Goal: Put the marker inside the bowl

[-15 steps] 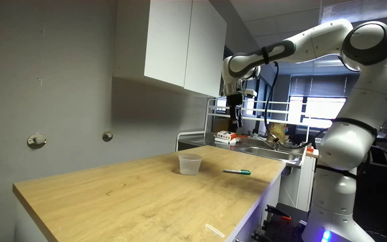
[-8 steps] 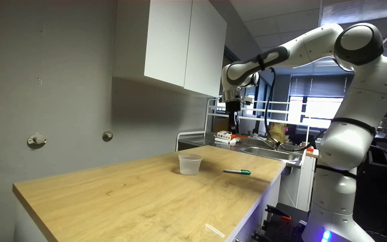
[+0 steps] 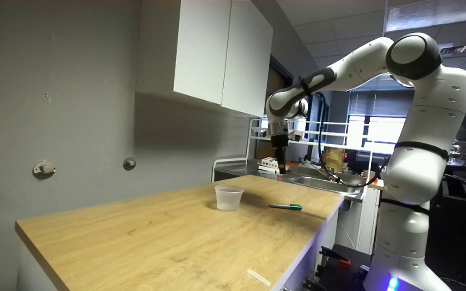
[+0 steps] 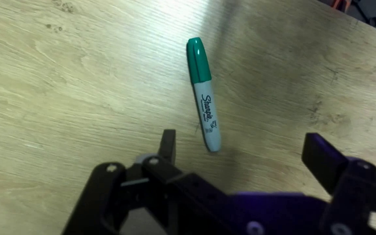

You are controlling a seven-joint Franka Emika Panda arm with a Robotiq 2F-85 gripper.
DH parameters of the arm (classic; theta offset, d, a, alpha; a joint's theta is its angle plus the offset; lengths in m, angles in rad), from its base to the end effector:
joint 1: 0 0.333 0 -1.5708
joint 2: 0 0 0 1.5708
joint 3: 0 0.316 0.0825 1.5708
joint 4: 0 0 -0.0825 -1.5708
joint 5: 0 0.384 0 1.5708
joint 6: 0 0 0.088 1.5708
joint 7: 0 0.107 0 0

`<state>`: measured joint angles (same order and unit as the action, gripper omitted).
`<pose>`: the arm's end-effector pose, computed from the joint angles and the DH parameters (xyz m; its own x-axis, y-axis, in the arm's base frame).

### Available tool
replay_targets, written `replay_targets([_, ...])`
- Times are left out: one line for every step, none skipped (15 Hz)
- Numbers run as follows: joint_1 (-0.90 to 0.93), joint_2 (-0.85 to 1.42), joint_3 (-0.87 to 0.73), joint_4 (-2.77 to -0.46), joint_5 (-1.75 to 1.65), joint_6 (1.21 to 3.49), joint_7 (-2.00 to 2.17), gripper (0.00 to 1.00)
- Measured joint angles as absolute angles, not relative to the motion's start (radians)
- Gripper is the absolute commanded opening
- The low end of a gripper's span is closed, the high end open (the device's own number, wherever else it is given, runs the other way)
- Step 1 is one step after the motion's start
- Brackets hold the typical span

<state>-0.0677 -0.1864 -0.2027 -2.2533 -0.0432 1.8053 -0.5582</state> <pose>0.4392 -0.1273 0.4206 0.9230 0.3140 -0.2224 0.2889 -0.9473 -0.1382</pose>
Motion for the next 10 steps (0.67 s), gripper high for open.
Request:
replay_targets([-0.07, -0.17, -0.203, -2.256, -0.043, 1.808, -0.564, 1.0])
replay_targets([-0.071, -0.153, -0.203, -2.259, -0.043, 1.81, -0.566, 1.0])
replay_targets([-0.071, -0.135, -0.203, -2.261, -0.043, 1.811, -0.566, 1.0])
replay_targets([-0.071, -0.116, -0.202, -2.262, -0.043, 1.812, -0.567, 1.0])
replay_targets([-0.071, -0.097, -0.201, -2.262, -0.043, 1.813, -0.567, 1.0])
replay_targets([-0.071, -0.079, -0.2, -2.262, -0.043, 1.814, -0.567, 1.0])
replay_targets([-0.071, -0.062, -0.198, -2.262, -0.043, 1.816, -0.567, 1.0])
replay_targets([-0.071, -0.045, -0.196, -2.263, -0.043, 1.817, -0.567, 1.0])
replay_targets([-0.071, -0.03, -0.192, -2.263, -0.043, 1.817, -0.567, 1.0])
replay_targets([-0.071, -0.016, -0.188, -2.263, -0.043, 1.818, -0.567, 1.0])
